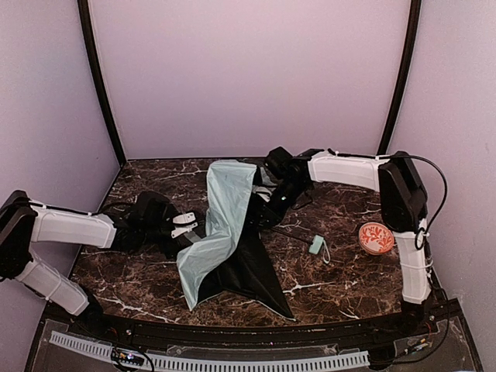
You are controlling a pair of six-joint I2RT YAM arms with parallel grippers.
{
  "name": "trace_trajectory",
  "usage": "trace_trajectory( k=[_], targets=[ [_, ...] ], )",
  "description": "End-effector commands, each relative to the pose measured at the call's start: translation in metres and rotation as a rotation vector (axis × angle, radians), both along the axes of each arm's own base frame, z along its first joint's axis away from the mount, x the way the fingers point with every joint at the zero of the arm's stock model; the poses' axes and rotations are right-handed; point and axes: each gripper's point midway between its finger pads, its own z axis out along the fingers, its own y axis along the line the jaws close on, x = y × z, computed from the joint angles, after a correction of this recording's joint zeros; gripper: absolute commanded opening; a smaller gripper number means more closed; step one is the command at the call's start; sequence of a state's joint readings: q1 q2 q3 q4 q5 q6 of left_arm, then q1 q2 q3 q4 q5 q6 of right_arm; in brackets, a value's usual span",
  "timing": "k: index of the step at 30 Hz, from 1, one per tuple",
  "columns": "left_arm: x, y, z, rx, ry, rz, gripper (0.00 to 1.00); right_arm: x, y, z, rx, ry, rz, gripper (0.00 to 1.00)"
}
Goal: Put away the umbrella
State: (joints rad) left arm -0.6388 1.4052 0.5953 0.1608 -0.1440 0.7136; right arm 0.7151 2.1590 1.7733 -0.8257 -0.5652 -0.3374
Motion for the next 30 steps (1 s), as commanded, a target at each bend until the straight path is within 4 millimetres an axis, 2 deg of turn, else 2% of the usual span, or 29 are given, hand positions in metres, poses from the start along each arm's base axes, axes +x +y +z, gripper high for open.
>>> trace_trajectory(
  k=[1,5,7,8,11,14,16,18,21,22,24,25,27,30],
  targets=[
    [0.003,0.017,0.015,0.078,0.002,0.067,0.99,0.011,0.001,-0.014,-0.042,-0.006,-0.054,0.12],
    [-0.024,0.009,0.018,0.02,0.094,0.013,0.99,0.01,0.001,-0.033,-0.05,0.017,-0.062,0.31],
    [-0.041,0.0,0.028,-0.027,0.124,-0.026,0.99,0.013,0.003,-0.031,-0.039,0.007,-0.067,0.4],
    [-0.049,-0.005,0.034,-0.043,0.137,-0.048,0.99,0.014,0.005,-0.026,-0.03,0.002,-0.067,0.42],
    [-0.069,-0.019,0.05,-0.093,0.159,-0.095,0.99,0.022,0.013,0.009,0.023,-0.037,-0.086,0.56],
    [-0.08,-0.022,0.061,-0.104,0.165,-0.096,0.99,0.021,0.011,0.047,0.084,-0.077,-0.112,0.61],
    [-0.085,-0.021,0.068,-0.098,0.176,-0.096,0.99,0.011,0.002,0.06,0.099,-0.083,-0.126,0.68],
    [-0.094,-0.024,0.077,-0.1,0.213,-0.111,0.92,0.001,-0.013,0.065,0.082,-0.077,-0.154,0.68],
    [-0.113,-0.045,0.087,-0.153,0.317,-0.183,0.84,-0.004,-0.035,0.069,0.035,-0.068,-0.274,0.66],
    [-0.111,-0.051,0.088,-0.166,0.33,-0.173,0.82,-0.006,-0.041,0.067,0.016,-0.061,-0.322,0.65],
    [-0.085,-0.057,0.096,-0.225,0.266,-0.051,0.82,0.0,-0.05,0.071,0.015,-0.08,-0.435,0.63],
    [-0.07,-0.06,0.105,-0.273,0.207,-0.002,0.85,-0.004,-0.054,0.063,0.008,-0.074,-0.469,0.63],
    [-0.052,-0.069,0.117,-0.339,0.133,0.0,0.89,-0.009,-0.056,0.055,0.014,-0.087,-0.472,0.65],
    [-0.03,-0.077,0.121,-0.385,0.145,0.022,0.9,-0.001,-0.06,0.03,-0.061,-0.131,-0.455,0.67]
  ],
)
